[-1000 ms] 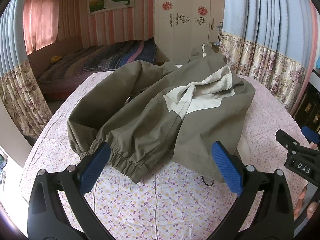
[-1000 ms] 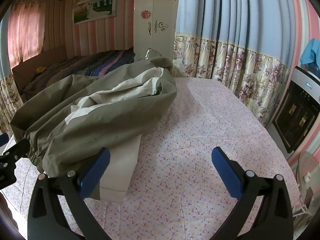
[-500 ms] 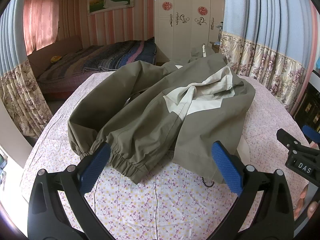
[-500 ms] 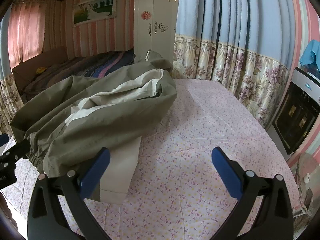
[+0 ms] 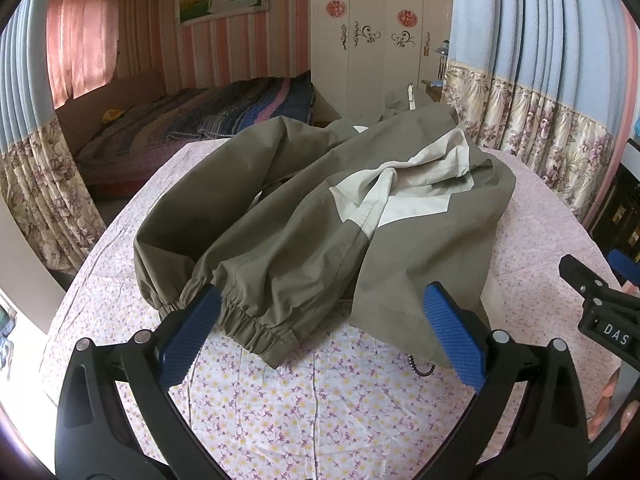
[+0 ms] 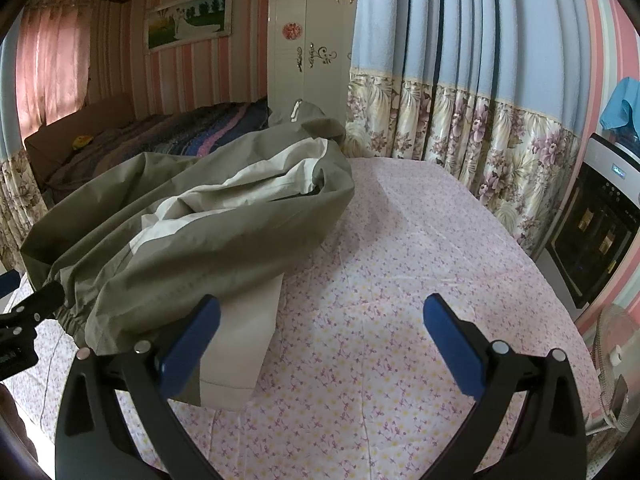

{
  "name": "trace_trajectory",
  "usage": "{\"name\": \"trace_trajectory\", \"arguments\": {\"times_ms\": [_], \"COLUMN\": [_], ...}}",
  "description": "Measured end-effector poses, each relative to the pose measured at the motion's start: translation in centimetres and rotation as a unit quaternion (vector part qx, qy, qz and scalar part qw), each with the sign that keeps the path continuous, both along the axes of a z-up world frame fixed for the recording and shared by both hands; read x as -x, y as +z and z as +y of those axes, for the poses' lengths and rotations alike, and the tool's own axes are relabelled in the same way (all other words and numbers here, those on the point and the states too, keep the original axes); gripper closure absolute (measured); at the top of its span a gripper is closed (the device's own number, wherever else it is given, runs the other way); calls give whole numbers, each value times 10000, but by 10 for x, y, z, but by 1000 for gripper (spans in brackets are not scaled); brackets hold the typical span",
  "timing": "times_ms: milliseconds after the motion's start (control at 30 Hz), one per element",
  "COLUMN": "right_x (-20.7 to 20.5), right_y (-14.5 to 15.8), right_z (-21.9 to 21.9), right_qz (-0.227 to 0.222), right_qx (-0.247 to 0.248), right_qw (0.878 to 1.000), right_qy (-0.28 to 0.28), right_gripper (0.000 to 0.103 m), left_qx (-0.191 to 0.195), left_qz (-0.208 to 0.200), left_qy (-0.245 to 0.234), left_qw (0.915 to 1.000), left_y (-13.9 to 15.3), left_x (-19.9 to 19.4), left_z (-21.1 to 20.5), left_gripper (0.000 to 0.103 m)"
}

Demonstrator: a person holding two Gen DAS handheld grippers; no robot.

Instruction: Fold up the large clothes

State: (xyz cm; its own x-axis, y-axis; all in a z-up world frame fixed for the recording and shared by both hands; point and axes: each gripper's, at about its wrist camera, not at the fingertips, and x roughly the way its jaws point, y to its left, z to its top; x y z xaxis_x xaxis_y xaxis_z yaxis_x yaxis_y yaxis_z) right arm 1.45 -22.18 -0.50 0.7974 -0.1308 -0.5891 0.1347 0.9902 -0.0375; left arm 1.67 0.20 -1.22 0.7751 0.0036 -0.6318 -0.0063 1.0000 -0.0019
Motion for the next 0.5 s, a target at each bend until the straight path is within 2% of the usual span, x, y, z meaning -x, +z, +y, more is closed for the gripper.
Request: {"name": "trace_trajectory", "arguments": {"times_ms": [400, 500], "right_x": [-9, -9], "right_y": [-1, 1], "right_z": [4, 5], "right_qz": [77, -21], "right_qx": [18, 9], "right_qw": [10000, 10000], "right_qy": [34, 82], "right_gripper": [2, 2], "left_qx": [-74, -88], "left_qz": [33, 41], "left_qy": [33, 13], "left_qw": [10000, 10000], "left_y": [-4, -5], "left_x": [-8, -9], "left_z": [3, 4], "left_gripper": [3, 3]}}
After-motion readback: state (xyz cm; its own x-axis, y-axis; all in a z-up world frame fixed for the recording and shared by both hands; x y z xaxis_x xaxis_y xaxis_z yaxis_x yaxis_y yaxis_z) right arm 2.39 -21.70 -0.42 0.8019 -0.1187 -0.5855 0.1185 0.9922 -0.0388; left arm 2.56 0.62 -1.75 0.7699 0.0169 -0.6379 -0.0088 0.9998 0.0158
